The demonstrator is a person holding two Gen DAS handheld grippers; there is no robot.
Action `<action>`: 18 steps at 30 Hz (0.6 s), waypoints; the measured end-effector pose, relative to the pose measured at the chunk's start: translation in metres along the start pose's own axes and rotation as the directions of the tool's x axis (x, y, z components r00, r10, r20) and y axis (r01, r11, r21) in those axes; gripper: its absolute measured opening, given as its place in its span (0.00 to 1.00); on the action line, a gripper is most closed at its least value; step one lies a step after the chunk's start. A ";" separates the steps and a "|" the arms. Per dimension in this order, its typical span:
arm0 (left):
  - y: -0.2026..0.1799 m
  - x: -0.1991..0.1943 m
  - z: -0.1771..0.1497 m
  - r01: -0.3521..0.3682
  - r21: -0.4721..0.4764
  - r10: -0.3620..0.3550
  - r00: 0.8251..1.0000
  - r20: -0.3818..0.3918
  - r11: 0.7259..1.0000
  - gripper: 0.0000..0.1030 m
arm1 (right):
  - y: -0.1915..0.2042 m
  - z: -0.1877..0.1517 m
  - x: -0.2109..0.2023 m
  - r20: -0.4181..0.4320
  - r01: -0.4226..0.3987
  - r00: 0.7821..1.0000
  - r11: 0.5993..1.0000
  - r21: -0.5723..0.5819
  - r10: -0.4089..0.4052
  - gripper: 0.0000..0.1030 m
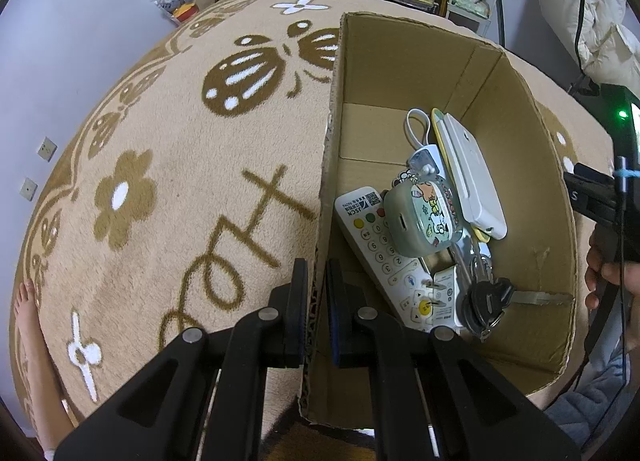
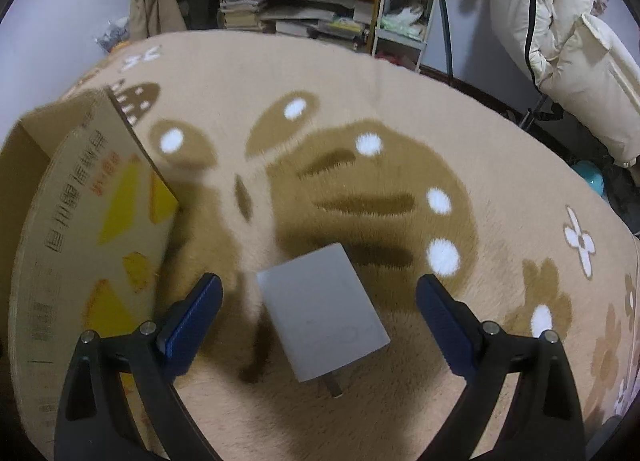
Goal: Organize rigid objects
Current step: 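Move the right gripper back over the white charger, then grasp the white charger with the right gripper and lift it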
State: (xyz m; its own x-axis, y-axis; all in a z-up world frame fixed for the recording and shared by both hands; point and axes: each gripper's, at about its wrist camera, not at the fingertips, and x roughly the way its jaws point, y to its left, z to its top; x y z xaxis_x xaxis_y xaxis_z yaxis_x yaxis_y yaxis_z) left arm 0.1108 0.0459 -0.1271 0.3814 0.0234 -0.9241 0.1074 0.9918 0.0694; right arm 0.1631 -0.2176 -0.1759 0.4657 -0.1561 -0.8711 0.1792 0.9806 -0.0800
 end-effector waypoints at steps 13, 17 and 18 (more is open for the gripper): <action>0.002 0.000 0.000 0.012 -0.008 -0.012 1.000 -0.002 1.000 0.08 | 0.014 -0.008 0.007 -0.068 0.030 0.997 0.999 -0.045 -0.033 0.54; 0.002 0.000 0.000 0.012 -0.008 -0.012 1.000 -0.002 1.000 0.08 | 0.016 -0.011 -0.004 -0.055 -0.008 0.998 1.000 -0.010 0.008 0.54; 0.003 0.000 0.000 0.013 -0.009 -0.013 1.000 -0.002 1.000 0.08 | 0.017 -0.010 -0.010 -0.039 -0.029 0.999 1.000 0.006 0.029 0.54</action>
State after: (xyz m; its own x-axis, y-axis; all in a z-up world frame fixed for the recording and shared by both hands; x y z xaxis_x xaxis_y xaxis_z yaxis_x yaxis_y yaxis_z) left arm 0.1115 0.0485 -0.1268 0.3781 0.0111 -0.9257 0.1038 0.9931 0.0543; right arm 0.1530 -0.1981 -0.1733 0.4364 -0.1228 -0.8914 0.1709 0.9839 -0.0519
